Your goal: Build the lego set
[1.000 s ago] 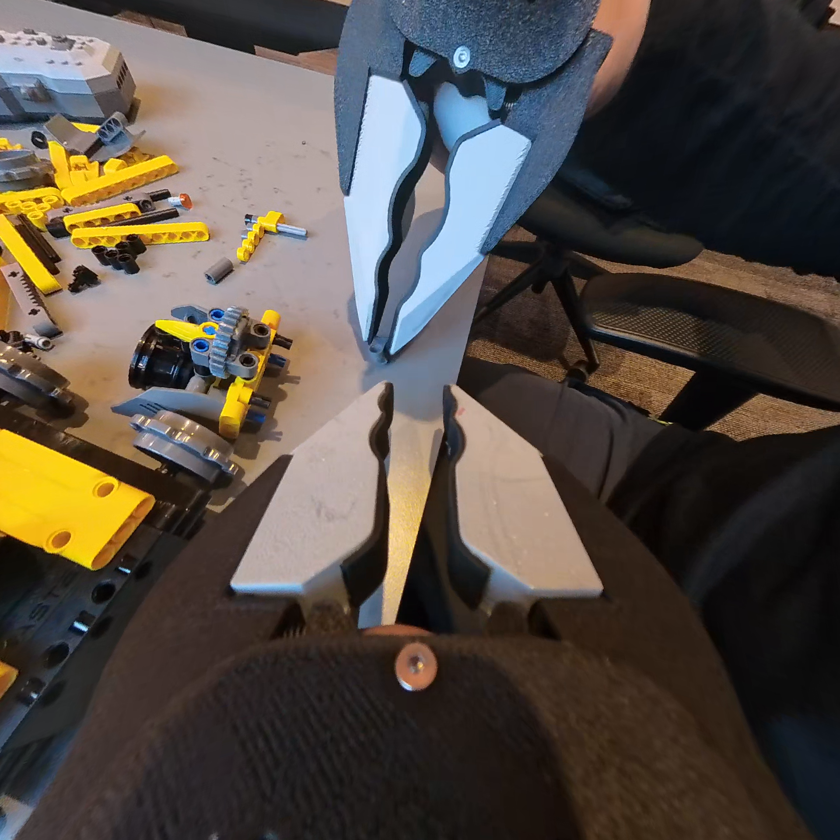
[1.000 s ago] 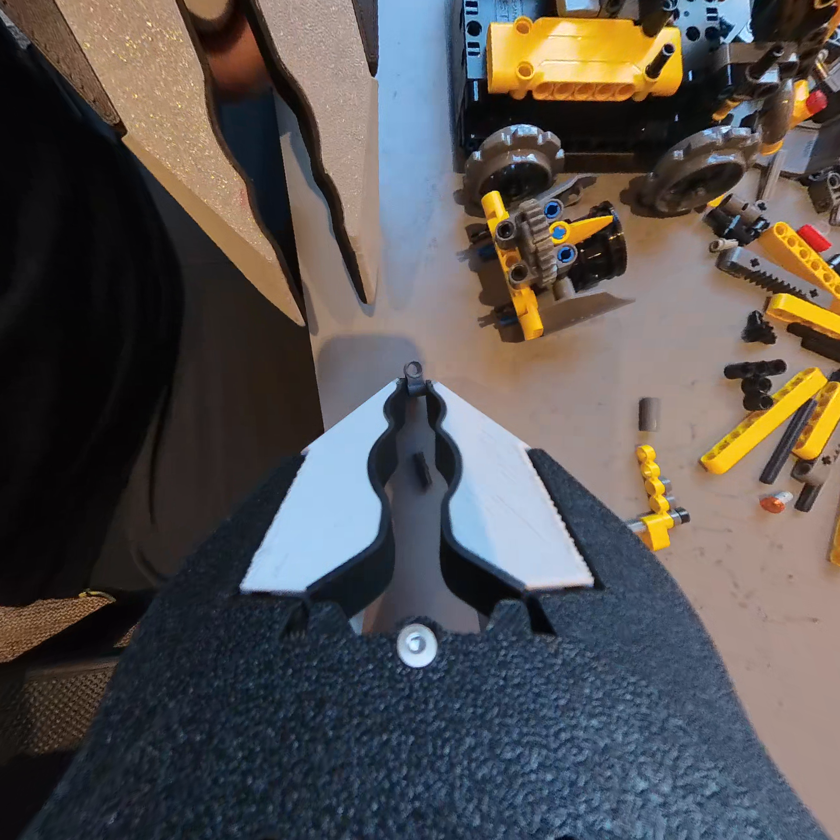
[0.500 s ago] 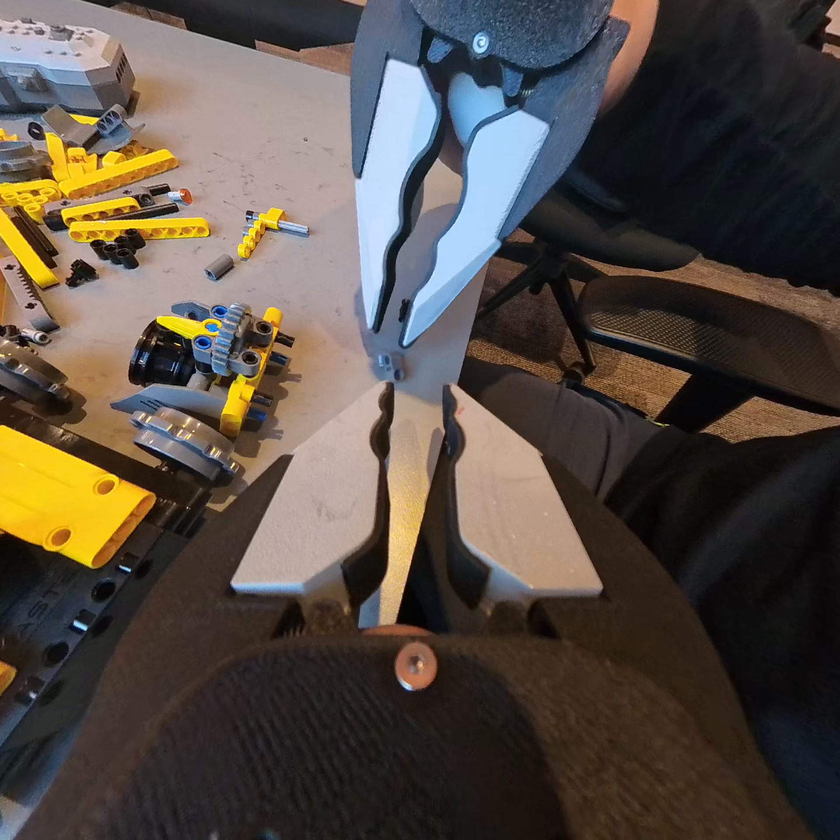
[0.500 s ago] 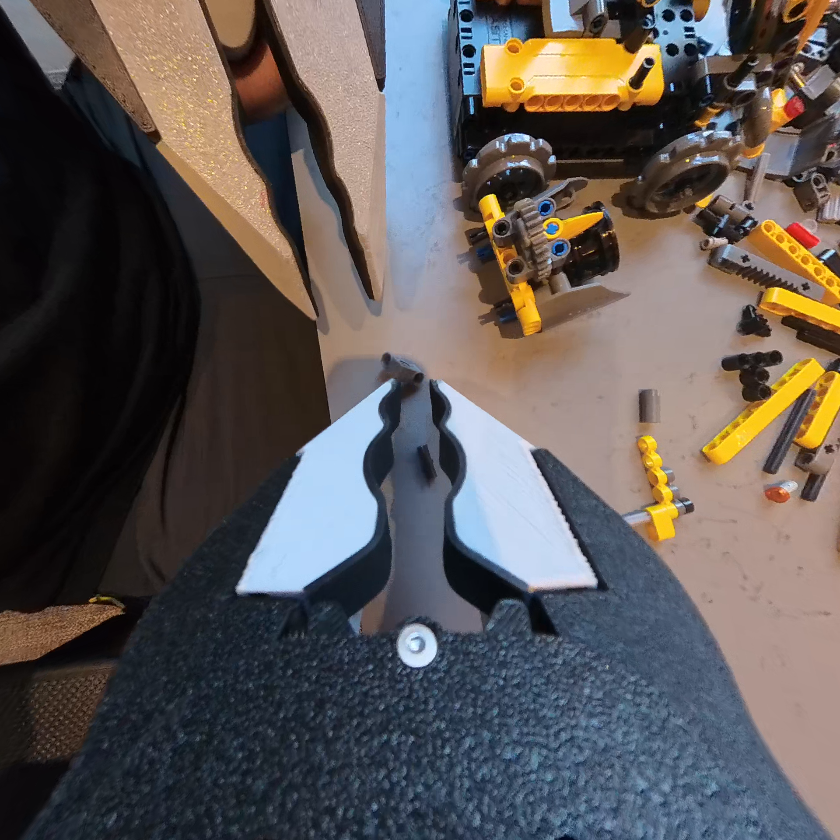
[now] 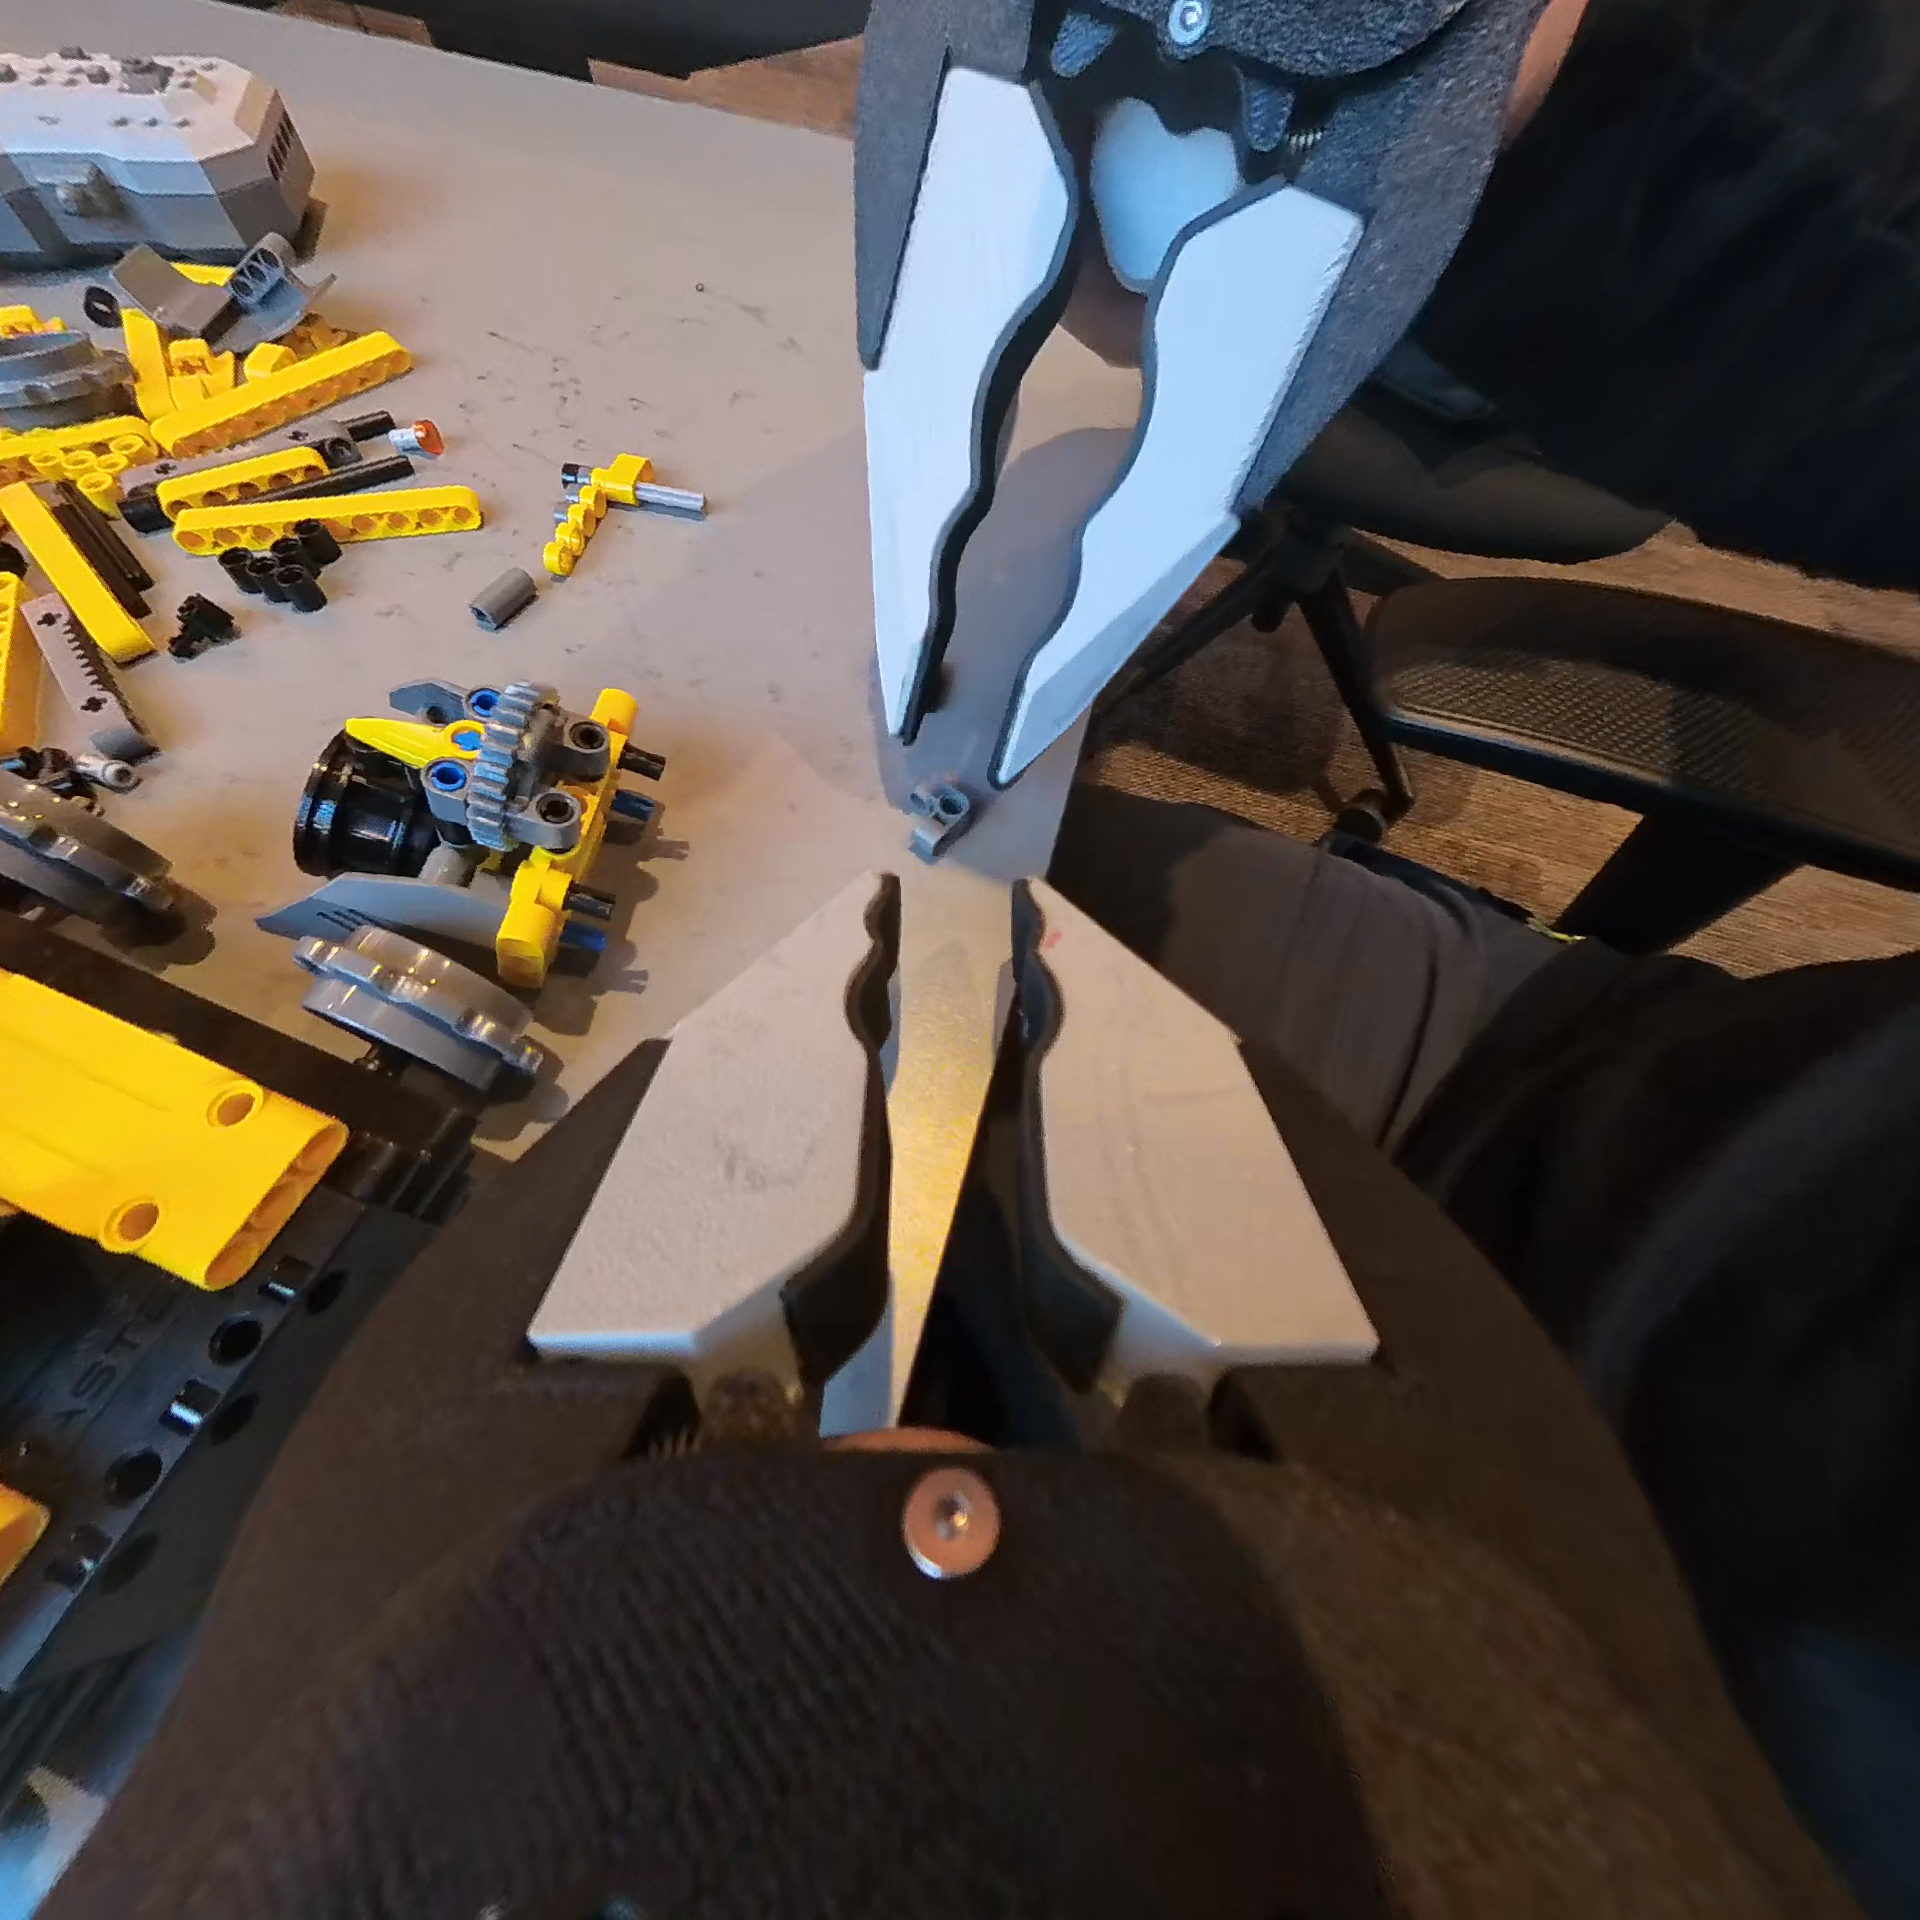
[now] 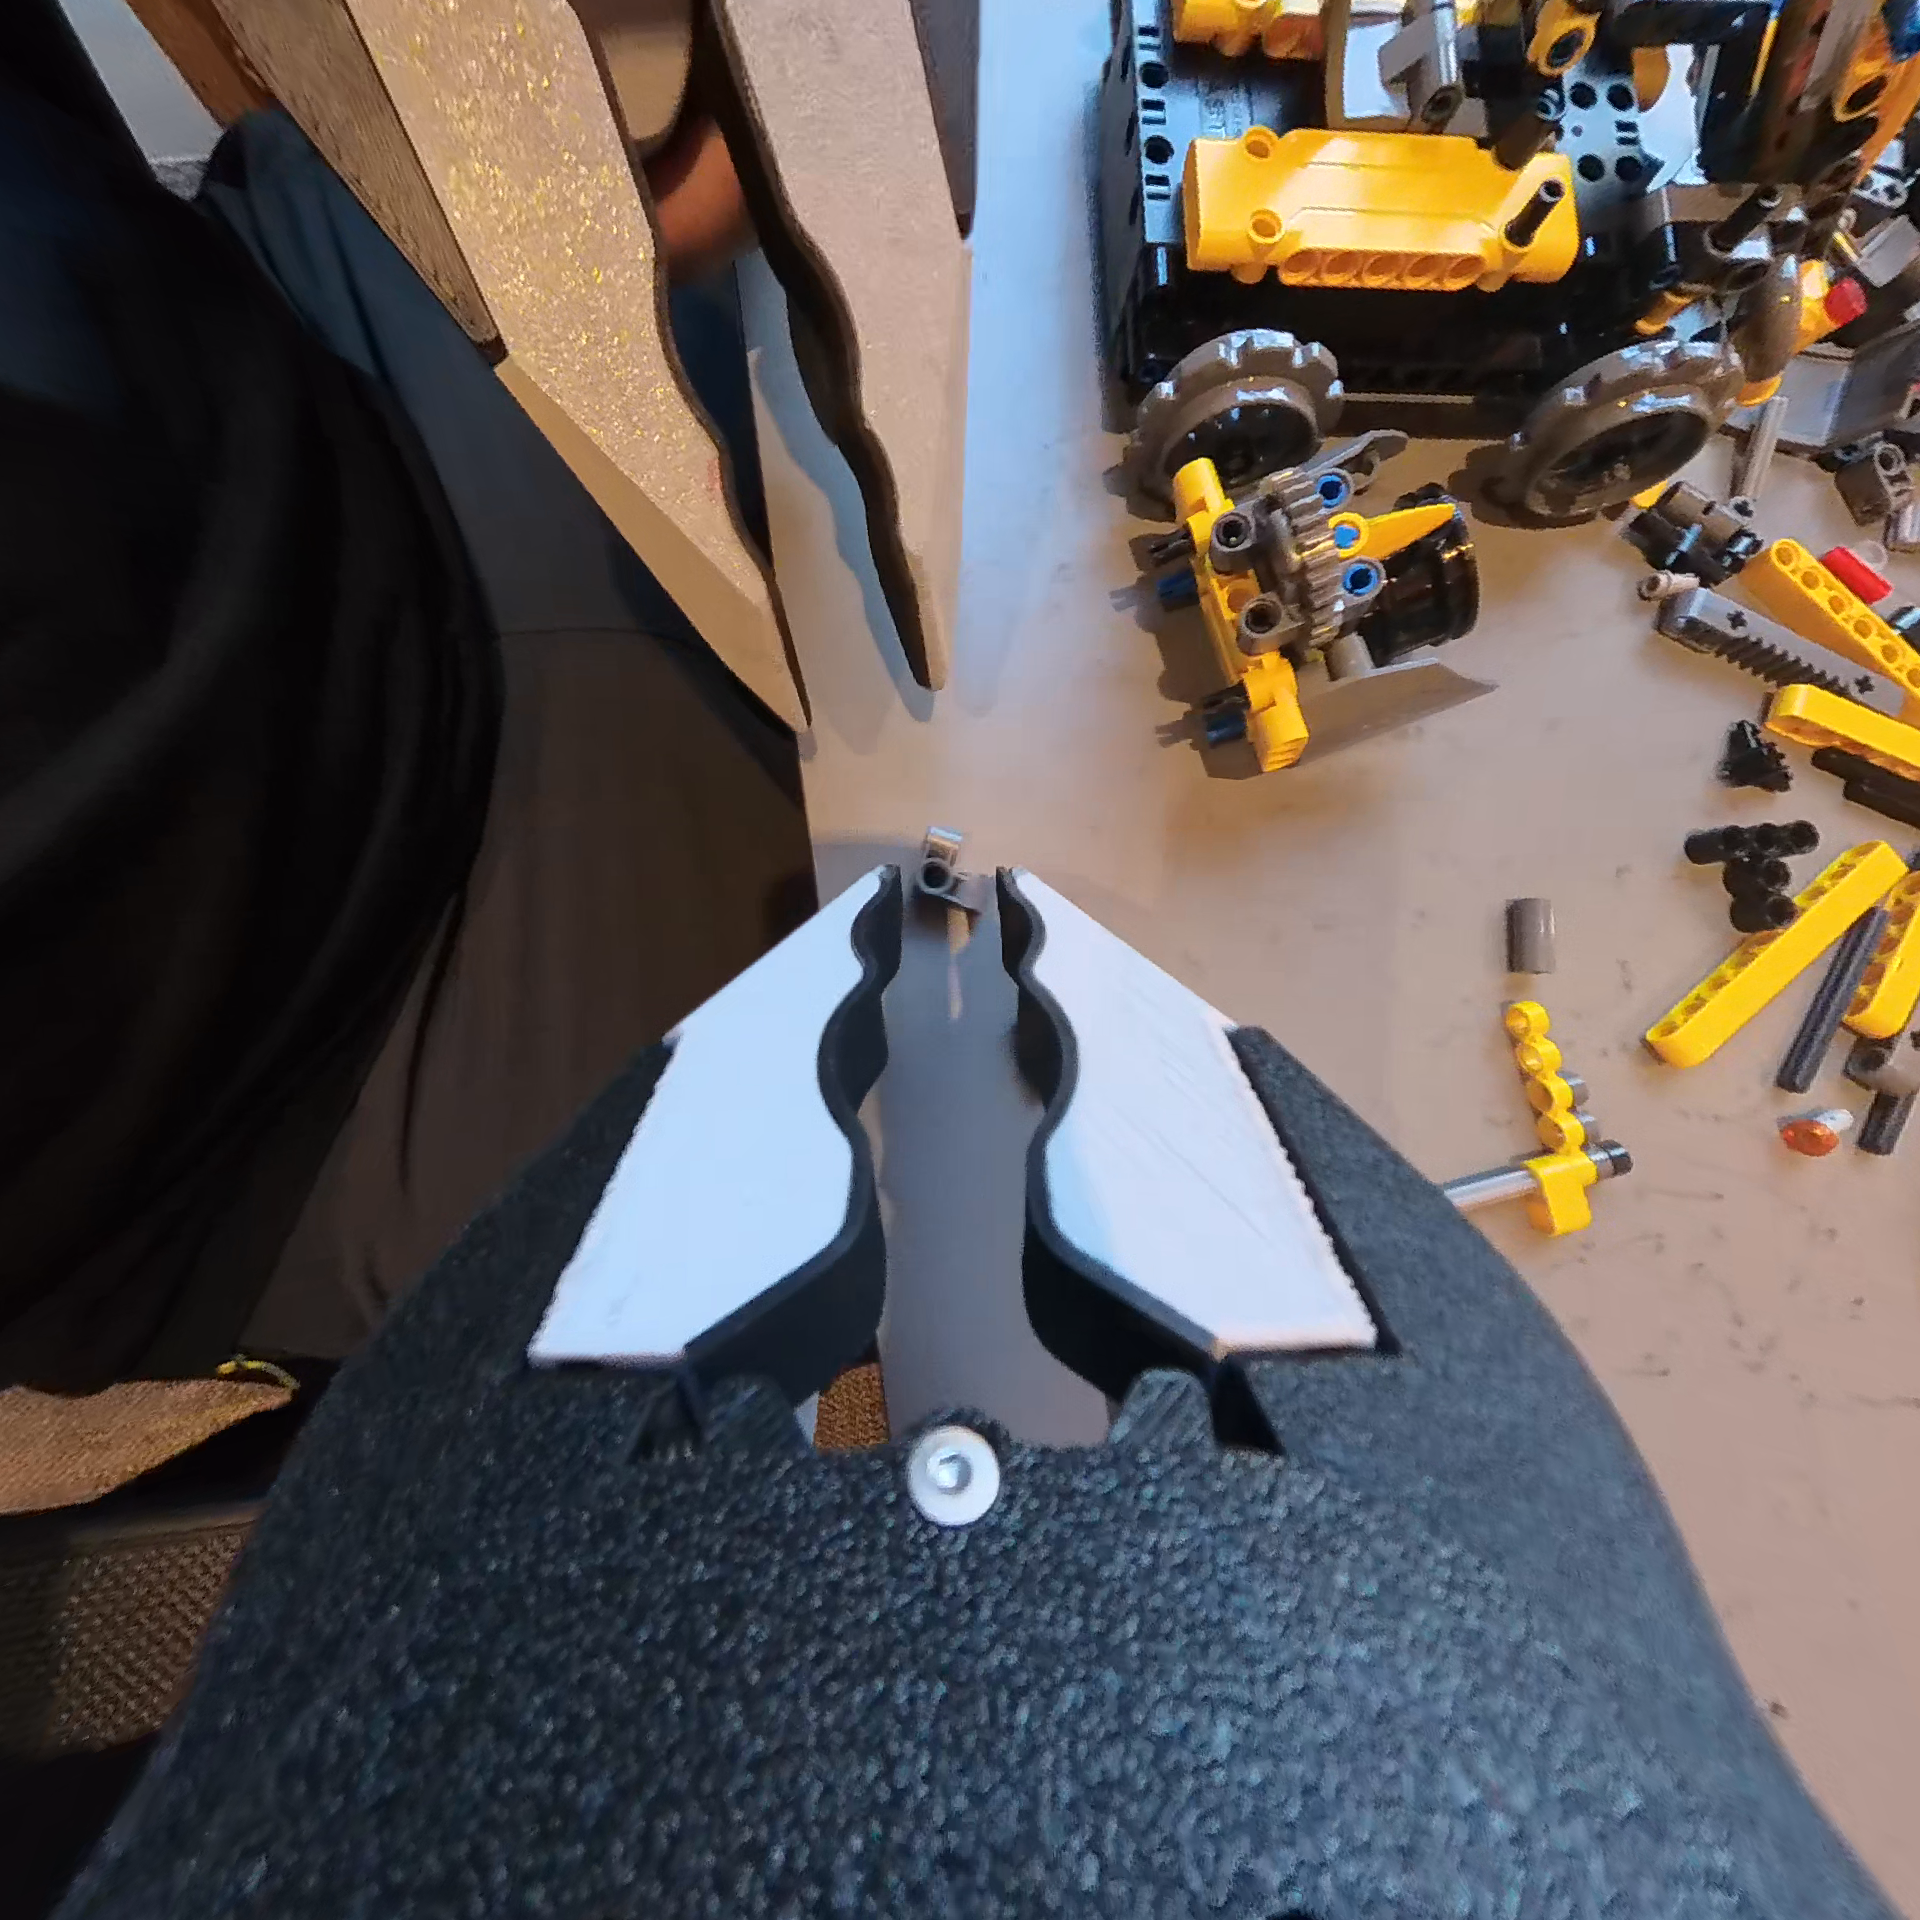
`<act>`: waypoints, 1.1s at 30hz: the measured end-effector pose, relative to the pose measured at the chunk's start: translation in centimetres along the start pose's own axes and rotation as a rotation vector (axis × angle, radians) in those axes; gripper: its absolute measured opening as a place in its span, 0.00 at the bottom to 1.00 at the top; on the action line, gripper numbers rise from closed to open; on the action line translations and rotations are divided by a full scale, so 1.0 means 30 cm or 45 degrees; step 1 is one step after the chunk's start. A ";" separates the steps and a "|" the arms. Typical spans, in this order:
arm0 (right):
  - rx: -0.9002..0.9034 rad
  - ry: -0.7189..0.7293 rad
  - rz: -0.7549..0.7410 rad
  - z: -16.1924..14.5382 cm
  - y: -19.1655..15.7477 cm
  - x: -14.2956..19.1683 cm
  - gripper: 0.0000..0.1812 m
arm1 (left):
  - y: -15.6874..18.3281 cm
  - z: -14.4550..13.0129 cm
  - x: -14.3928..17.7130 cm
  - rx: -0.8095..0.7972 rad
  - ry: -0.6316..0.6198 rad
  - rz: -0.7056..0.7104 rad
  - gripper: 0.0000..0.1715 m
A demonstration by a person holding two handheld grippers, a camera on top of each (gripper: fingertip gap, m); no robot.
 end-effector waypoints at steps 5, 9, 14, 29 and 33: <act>-0.063 0.080 -0.068 0.006 -0.007 0.033 0.10 | 0.073 -0.081 0.018 -0.017 -0.007 -0.062 0.14; -0.136 0.135 -0.126 -0.014 -0.002 0.059 0.10 | 0.113 -0.191 0.033 -0.045 -0.090 -0.110 0.14; -0.274 0.293 -0.230 -0.029 0.034 0.100 0.10 | 0.126 -0.251 0.014 0.000 -0.175 -0.168 0.15; -0.374 0.350 -0.356 -0.095 0.050 0.123 0.09 | 0.159 -0.285 -0.027 -0.107 -0.247 -0.189 0.15; -0.345 0.301 -0.309 -0.101 0.024 0.098 0.09 | 0.173 -0.272 -0.042 -0.104 -0.240 -0.206 0.15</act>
Point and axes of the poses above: each gripper's, where its closed fingertips meet, x back along the fingers, z out of its top, y = z × x across the jaws, the point moved 2 cm from there along x, back along the fingers, and after that the axes turned 12 degrees about x, right-handed, at the moved point
